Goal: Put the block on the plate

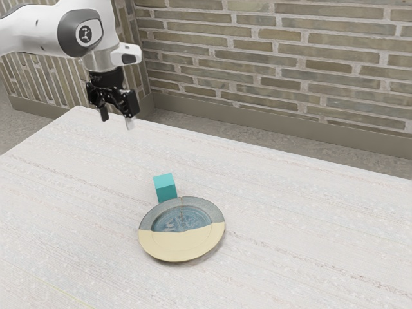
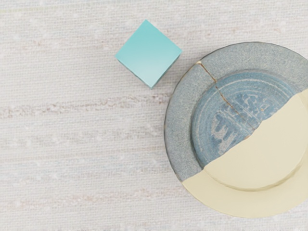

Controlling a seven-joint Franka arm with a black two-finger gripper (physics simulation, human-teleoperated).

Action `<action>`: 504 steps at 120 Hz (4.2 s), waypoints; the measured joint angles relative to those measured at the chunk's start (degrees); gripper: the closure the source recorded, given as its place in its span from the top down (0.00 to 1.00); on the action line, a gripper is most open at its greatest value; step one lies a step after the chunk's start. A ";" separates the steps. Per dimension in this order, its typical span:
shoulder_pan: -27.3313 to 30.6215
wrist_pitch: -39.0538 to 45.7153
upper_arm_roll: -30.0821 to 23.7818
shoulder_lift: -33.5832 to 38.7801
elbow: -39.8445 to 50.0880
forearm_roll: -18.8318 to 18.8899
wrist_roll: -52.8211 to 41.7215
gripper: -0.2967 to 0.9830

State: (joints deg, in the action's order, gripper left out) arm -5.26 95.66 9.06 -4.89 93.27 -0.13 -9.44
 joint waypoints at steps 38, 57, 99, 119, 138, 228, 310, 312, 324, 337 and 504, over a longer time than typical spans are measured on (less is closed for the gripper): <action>-1.76 1.31 0.34 -3.90 -0.34 0.03 -0.22 0.77; -4.59 2.44 1.57 -8.07 -1.55 0.06 4.41 0.77; -7.54 9.06 8.82 -18.85 -3.17 -6.18 23.01 0.77; -7.64 12.41 9.59 -26.02 -9.02 -9.36 33.78 0.77; -6.41 16.05 9.14 -29.56 -10.26 -11.34 43.14 0.77; 3.94 28.51 -4.93 -33.20 -4.43 -3.41 59.99 0.77; 4.74 27.52 -5.33 -27.88 -1.63 -3.67 63.75 0.53; 4.72 27.51 -5.32 -27.52 -1.60 -3.67 63.80 0.53; 4.16 27.45 -5.34 -25.18 -0.28 -3.68 64.10 0.52; 1.61 27.37 -5.37 -20.83 3.58 -3.68 64.43 0.53; 2.03 11.46 -8.14 1.45 6.55 -3.27 24.68 0.77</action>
State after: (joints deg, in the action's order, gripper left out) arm -3.23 107.12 0.93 -3.44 99.83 -3.40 15.24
